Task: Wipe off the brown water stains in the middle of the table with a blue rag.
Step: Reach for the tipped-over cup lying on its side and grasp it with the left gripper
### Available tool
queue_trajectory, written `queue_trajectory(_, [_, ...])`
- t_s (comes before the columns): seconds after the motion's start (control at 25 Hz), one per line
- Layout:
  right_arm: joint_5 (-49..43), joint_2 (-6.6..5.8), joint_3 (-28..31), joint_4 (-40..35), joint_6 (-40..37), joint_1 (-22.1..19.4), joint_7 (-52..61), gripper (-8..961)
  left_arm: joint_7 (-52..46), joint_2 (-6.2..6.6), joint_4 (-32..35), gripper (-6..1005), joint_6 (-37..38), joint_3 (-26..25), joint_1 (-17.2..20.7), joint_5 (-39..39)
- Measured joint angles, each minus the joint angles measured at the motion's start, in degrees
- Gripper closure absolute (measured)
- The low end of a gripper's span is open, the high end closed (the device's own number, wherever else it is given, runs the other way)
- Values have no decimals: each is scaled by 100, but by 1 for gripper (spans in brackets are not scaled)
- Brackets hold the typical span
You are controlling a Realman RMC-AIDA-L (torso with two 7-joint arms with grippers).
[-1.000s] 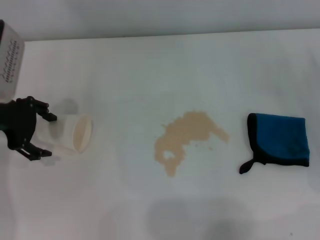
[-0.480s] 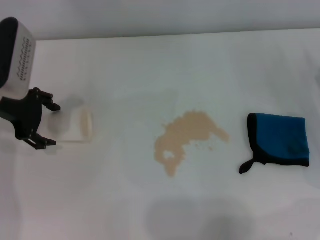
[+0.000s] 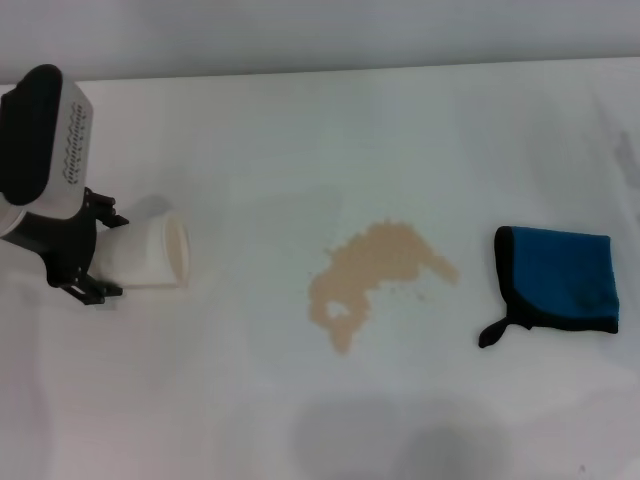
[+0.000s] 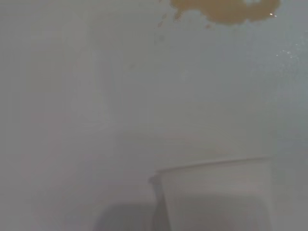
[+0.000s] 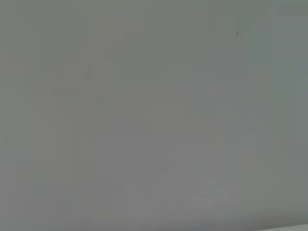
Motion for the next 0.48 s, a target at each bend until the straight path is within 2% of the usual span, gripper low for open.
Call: queue_trajectory(0.48, [-7,16,-228,-145,-329,102,-13,177,-224,-129,6,124,172,-28,-3,-133])
